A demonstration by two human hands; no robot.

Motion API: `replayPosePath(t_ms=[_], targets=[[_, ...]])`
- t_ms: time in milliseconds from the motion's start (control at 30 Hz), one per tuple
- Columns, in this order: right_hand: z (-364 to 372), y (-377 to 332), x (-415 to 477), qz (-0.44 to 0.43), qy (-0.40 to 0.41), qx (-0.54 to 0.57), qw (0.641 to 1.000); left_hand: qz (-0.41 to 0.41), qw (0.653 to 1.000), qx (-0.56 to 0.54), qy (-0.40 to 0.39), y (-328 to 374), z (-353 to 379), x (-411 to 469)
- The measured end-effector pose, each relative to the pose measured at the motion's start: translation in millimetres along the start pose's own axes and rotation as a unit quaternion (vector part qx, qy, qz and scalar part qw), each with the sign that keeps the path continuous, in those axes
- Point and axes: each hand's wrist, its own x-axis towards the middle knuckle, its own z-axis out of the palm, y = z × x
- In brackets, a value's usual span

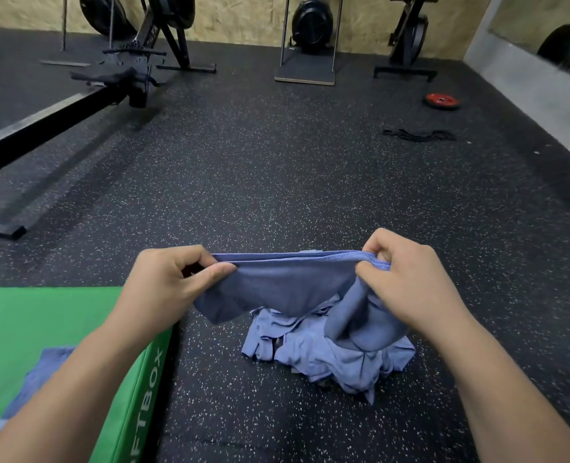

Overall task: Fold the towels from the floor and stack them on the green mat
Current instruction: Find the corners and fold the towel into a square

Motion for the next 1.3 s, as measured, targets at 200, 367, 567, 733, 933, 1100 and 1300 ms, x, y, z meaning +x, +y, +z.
replayPosePath(t_ms=[200, 367, 567, 733, 933, 1100, 1300], targets=[[-0.2, 0.8, 1.6, 0.024, 0.009, 0.000, 1.000, -0.023, 0.998, -0.038, 0.049, 1.7, -2.9, -0.4], [-2.1, 5.7, 3.7, 0.060, 0.008, -0.019, 0.998, -0.067, 0.991, -0.103, -0.053, -7.2, -6.2, 2.5], [-0.6, 11.2, 5.0, 0.082, -0.018, -0.050, 0.995, -0.059, 0.996, -0.061, -0.031, -5.9, -3.0, -0.2], [1.3, 11.7, 5.3, 0.075, -0.030, -0.064, 0.995, -0.032, 0.997, -0.050, 0.040, 1.0, -1.3, -0.8], [2.3, 11.6, 5.2, 0.070, -0.033, -0.071, 0.994, -0.072, 0.989, -0.095, 0.083, -1.0, 5.8, 2.2], [3.3, 14.7, 6.3, 0.076, -0.029, -0.063, 0.995, -0.127, 0.961, -0.240, 0.052, 4.9, 9.0, 5.7], [12.8, 14.9, 0.4, 0.052, -0.032, -0.031, 0.998, -0.154, 0.945, -0.290, -0.015, 9.9, 12.9, 3.1]])
